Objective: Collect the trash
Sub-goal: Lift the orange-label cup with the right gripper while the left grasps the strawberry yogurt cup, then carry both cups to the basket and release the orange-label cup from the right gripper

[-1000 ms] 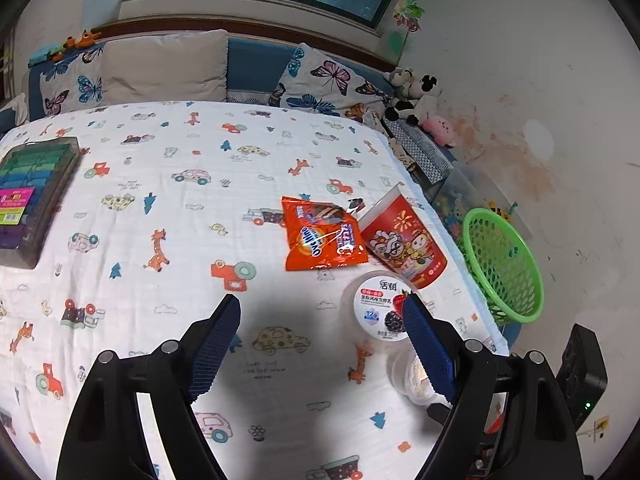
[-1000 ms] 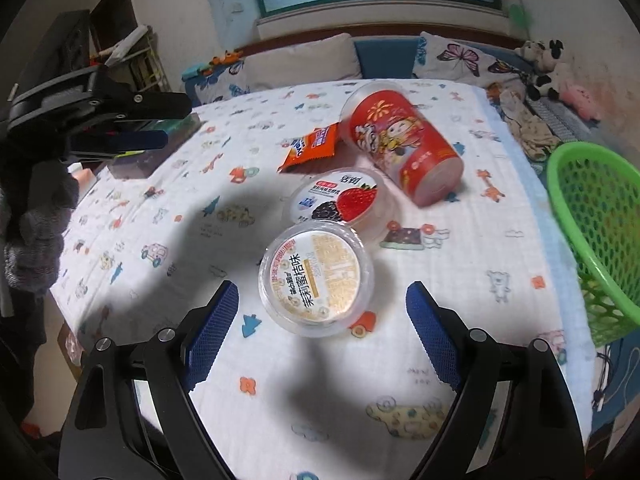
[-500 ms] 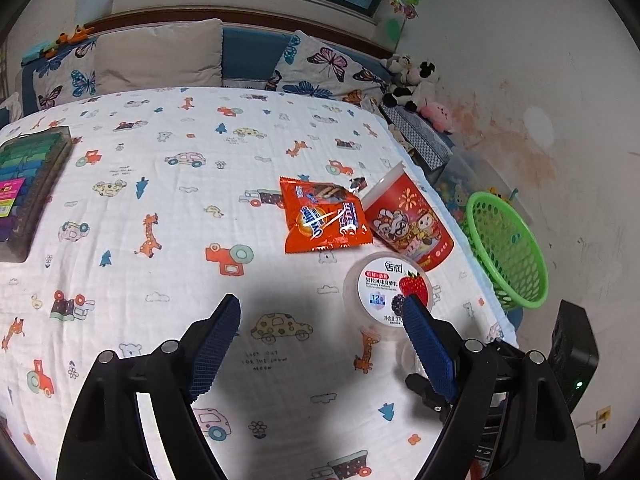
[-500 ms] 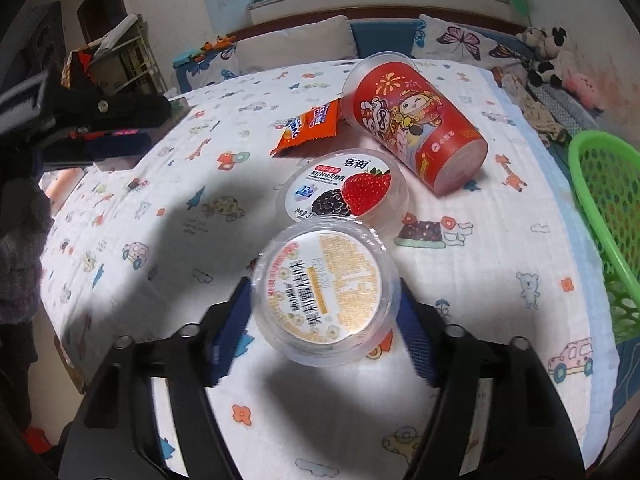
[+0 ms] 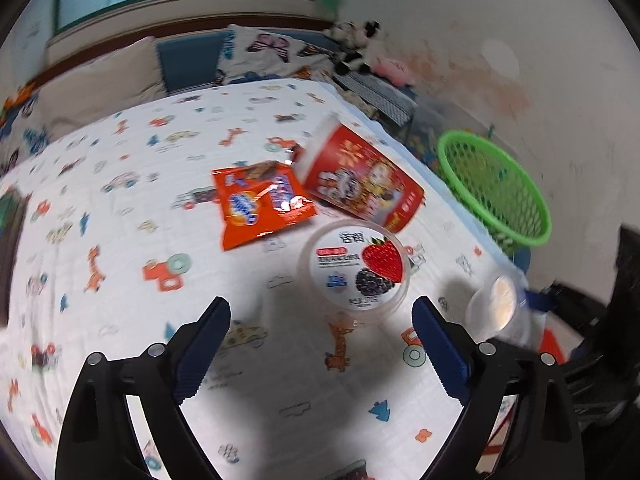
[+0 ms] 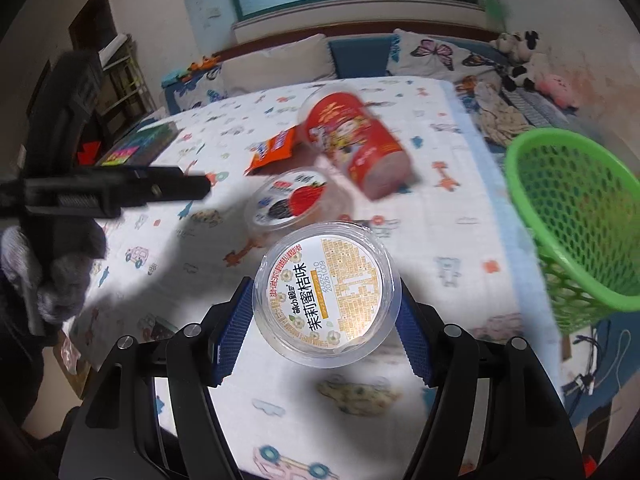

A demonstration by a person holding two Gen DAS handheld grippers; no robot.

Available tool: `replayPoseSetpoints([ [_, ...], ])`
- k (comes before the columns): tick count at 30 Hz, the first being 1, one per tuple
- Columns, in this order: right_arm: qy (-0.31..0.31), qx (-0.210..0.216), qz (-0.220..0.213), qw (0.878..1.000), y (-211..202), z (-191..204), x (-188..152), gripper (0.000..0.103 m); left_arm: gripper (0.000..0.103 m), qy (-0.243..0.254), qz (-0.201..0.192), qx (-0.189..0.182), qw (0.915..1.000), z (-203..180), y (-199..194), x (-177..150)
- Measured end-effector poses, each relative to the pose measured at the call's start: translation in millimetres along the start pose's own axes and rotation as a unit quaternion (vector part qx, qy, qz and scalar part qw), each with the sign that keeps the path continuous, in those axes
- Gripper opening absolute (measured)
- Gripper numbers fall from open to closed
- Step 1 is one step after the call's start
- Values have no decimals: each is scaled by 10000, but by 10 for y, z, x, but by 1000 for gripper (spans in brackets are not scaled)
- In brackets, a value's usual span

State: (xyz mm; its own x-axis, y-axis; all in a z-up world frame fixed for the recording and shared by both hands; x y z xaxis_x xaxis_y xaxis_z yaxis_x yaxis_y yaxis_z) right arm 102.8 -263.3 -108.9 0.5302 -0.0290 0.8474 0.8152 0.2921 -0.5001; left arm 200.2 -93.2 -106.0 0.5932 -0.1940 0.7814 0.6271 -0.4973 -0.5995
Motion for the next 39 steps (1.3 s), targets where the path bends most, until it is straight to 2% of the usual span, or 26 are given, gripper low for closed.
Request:
replayPoseSetpoints([
  [6,157,-115,-169,9997,-164,-157,67,68,92,483,251,-126,9984,-173,272,-38],
  [12,240,-181,-155,9994,-184,-230,54,68,92,866,455,-125,9951,-263,506,-55],
  [28,402,-213,-74,9989,-129,-351,6,68,92,883,667,-288,9934,-318,840,-56],
  [39,443,-238,-76,9987,-118,-368,0,68,90,864,424,-306,9949,-312,741,-17],
])
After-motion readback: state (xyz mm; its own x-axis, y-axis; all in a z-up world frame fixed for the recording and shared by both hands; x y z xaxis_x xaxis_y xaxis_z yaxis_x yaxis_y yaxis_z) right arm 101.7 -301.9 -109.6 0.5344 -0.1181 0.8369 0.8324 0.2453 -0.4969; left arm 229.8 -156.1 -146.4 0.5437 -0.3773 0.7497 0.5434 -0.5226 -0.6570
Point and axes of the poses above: each gripper's, at about its wrist camera, not at the fingertips, and y roughly the way its jaws point, z to its left, x to its top, the point moved 6 cm from there along y, roughly the way its jaws point, and after that the axes turned 14 degrees about -z, right-handed, at the moved point
